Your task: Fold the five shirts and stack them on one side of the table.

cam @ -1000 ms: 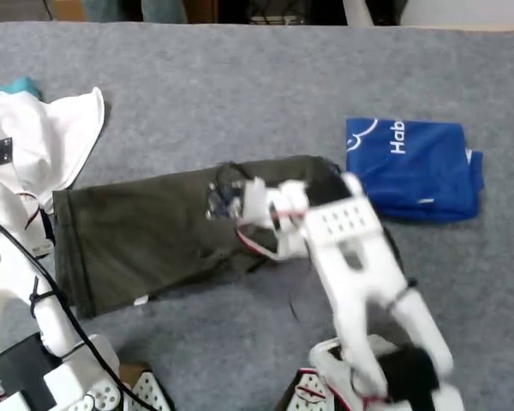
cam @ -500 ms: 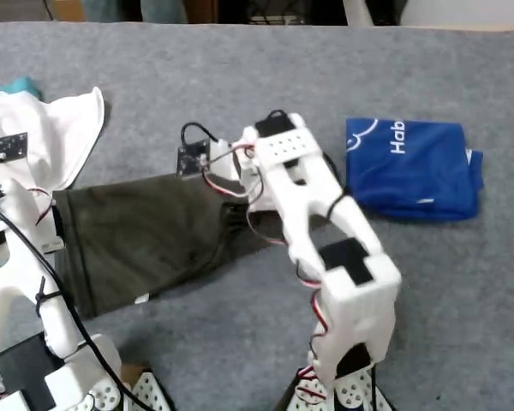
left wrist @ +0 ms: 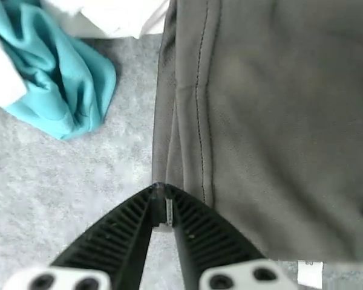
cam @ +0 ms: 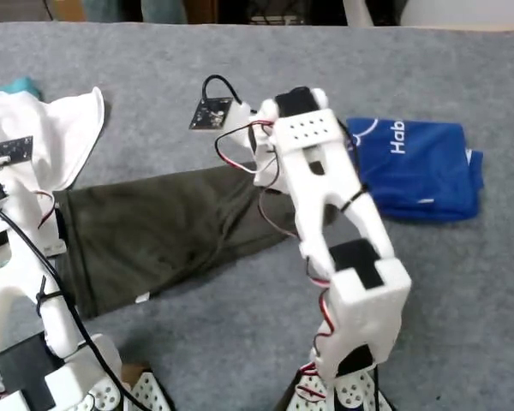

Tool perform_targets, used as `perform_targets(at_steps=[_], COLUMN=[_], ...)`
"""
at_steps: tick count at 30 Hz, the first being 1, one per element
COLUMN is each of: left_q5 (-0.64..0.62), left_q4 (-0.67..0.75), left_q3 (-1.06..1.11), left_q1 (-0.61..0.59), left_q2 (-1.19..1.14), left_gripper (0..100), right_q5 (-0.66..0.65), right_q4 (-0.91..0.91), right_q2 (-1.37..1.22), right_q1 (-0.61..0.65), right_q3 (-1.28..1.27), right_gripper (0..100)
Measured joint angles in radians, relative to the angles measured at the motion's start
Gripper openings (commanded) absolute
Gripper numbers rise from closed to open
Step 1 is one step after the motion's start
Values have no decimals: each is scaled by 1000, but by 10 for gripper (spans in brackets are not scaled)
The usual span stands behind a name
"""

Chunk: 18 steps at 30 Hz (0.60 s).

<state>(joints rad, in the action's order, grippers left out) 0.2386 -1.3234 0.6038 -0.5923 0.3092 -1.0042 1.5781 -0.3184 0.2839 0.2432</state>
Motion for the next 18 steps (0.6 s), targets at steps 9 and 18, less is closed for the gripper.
perform_targets(at_steps=[9,18], left_q5=[-26,23], left_q4=[-172,-135], left_q3=[-101,-245], left_q1=[-64,-132], left_q2=[0,-235], left_gripper=[291,278], right_q5=[-25,-31], right_q4=[95,-55], right_q2=[276,555], right_q1=[-31,-29], right_q3=[-173,-542], right_gripper=[18,18])
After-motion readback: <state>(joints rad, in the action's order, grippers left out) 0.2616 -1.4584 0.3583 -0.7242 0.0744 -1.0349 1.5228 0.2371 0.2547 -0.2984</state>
